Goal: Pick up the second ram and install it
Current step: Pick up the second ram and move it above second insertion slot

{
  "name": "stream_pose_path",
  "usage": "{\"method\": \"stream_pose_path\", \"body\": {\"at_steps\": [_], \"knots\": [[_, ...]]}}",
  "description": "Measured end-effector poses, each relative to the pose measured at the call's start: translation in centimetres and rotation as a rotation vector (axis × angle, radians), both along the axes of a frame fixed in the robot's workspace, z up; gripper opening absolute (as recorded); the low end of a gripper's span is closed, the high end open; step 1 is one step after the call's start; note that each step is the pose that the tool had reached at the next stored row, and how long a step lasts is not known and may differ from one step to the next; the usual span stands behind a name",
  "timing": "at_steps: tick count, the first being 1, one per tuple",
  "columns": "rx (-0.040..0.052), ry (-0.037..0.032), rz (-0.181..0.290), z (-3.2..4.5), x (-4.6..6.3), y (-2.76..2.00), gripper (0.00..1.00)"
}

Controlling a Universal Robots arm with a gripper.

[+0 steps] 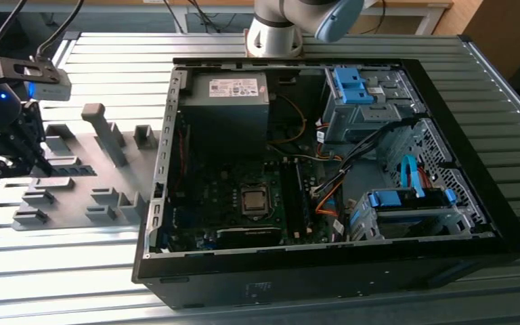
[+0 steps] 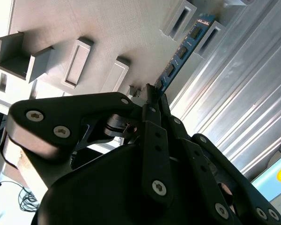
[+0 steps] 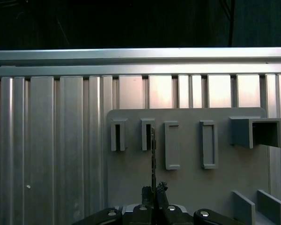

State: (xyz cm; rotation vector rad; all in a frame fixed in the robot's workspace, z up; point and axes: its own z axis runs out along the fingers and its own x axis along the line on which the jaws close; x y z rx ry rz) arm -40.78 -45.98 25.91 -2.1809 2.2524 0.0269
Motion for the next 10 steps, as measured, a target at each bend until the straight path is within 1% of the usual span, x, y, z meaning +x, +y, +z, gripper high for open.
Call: {"method": "stream_pose_path", "body": {"at_steps": [10], "knots": [[0.0002, -0.0002, 0.0, 0.4, 0.0, 0.0, 0.14]]}}
